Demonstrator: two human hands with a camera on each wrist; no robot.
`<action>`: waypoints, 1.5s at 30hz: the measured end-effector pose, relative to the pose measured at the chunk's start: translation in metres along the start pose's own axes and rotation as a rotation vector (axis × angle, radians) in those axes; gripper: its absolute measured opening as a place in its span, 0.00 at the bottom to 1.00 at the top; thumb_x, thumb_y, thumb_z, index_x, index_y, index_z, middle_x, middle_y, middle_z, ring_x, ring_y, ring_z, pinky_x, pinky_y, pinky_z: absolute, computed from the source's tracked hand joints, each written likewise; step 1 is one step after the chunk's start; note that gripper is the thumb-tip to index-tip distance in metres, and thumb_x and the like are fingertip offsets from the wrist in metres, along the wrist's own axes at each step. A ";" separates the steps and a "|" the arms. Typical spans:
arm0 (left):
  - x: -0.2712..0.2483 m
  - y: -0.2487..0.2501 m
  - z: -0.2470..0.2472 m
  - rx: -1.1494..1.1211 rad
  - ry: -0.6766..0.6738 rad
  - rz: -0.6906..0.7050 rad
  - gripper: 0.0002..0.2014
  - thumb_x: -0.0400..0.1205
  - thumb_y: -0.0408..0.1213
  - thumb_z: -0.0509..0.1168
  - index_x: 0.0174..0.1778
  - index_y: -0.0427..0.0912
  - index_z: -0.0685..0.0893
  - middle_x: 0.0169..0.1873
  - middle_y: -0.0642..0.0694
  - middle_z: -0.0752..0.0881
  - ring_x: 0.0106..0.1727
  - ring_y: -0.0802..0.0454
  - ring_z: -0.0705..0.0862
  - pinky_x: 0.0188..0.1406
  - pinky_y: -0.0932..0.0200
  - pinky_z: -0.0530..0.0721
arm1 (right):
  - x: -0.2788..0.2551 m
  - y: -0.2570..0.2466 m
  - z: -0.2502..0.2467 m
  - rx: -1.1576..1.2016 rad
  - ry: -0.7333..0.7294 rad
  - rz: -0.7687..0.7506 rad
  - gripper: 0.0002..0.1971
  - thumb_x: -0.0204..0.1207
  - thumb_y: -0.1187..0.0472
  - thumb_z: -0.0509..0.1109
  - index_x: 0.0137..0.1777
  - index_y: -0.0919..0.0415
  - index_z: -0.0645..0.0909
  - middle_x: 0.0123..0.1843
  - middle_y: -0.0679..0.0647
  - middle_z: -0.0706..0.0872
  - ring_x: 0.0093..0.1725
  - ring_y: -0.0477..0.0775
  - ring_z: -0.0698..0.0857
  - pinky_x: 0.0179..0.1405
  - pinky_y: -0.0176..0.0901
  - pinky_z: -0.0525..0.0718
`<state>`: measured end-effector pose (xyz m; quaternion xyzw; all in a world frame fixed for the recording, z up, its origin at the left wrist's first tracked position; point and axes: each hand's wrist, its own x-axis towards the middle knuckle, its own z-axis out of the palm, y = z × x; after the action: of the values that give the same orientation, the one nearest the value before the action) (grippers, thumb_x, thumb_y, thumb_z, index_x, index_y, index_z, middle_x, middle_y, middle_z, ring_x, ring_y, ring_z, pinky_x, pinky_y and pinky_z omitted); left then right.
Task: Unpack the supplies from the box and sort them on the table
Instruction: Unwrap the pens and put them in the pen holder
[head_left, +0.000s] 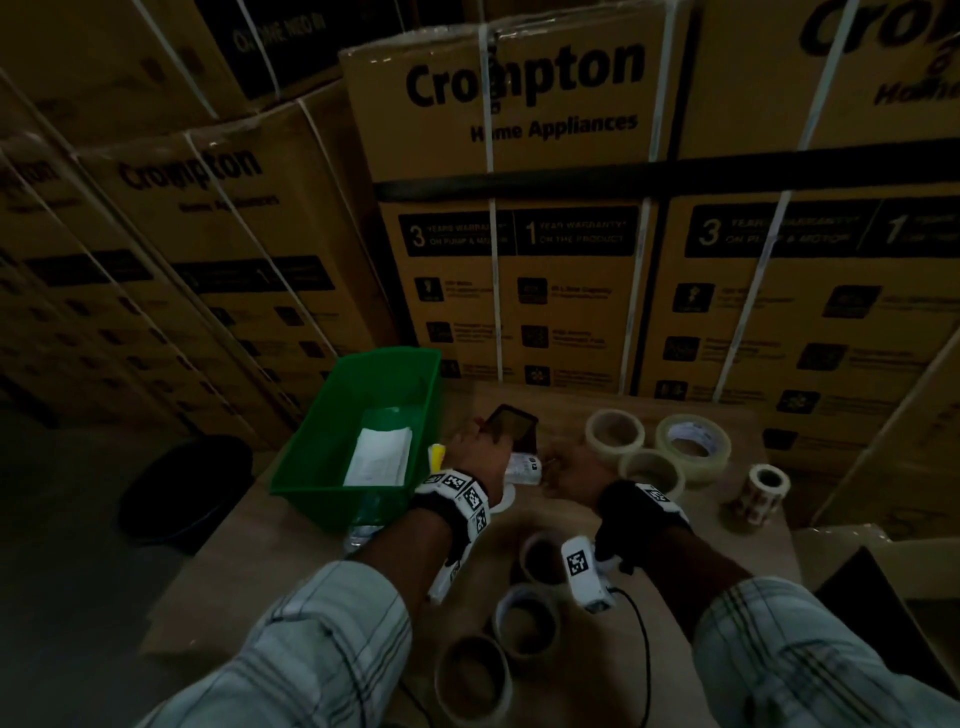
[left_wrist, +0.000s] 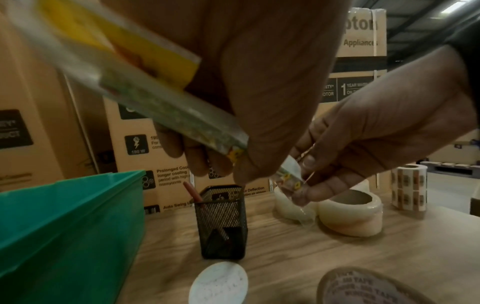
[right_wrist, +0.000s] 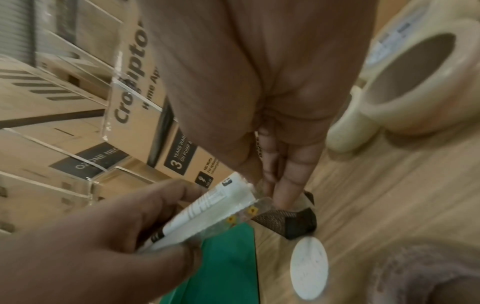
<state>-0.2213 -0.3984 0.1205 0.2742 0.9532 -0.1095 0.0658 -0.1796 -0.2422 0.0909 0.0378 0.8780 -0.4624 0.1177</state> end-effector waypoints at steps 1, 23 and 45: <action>-0.001 -0.002 0.001 -0.003 -0.014 0.006 0.24 0.75 0.37 0.68 0.66 0.40 0.73 0.65 0.35 0.77 0.67 0.35 0.76 0.66 0.43 0.77 | 0.001 -0.001 0.001 0.021 -0.005 0.006 0.12 0.72 0.77 0.67 0.39 0.58 0.81 0.36 0.50 0.80 0.38 0.52 0.81 0.50 0.59 0.85; 0.014 -0.020 0.029 -0.727 0.039 -0.163 0.31 0.81 0.40 0.63 0.78 0.33 0.61 0.65 0.36 0.79 0.65 0.40 0.80 0.66 0.51 0.76 | 0.033 -0.058 -0.061 0.087 0.212 -0.063 0.07 0.76 0.77 0.65 0.49 0.69 0.83 0.33 0.52 0.82 0.31 0.42 0.81 0.30 0.31 0.80; 0.040 -0.045 0.055 -0.874 -0.031 -0.152 0.39 0.79 0.36 0.65 0.83 0.36 0.51 0.72 0.33 0.75 0.71 0.37 0.78 0.71 0.45 0.76 | 0.055 -0.118 -0.105 -0.138 0.458 -0.222 0.06 0.76 0.68 0.67 0.39 0.60 0.83 0.37 0.54 0.85 0.35 0.49 0.83 0.35 0.38 0.81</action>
<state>-0.2751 -0.4287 0.0680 0.1480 0.9263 0.2950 0.1816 -0.2719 -0.2255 0.2301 0.0368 0.9101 -0.3906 -0.1331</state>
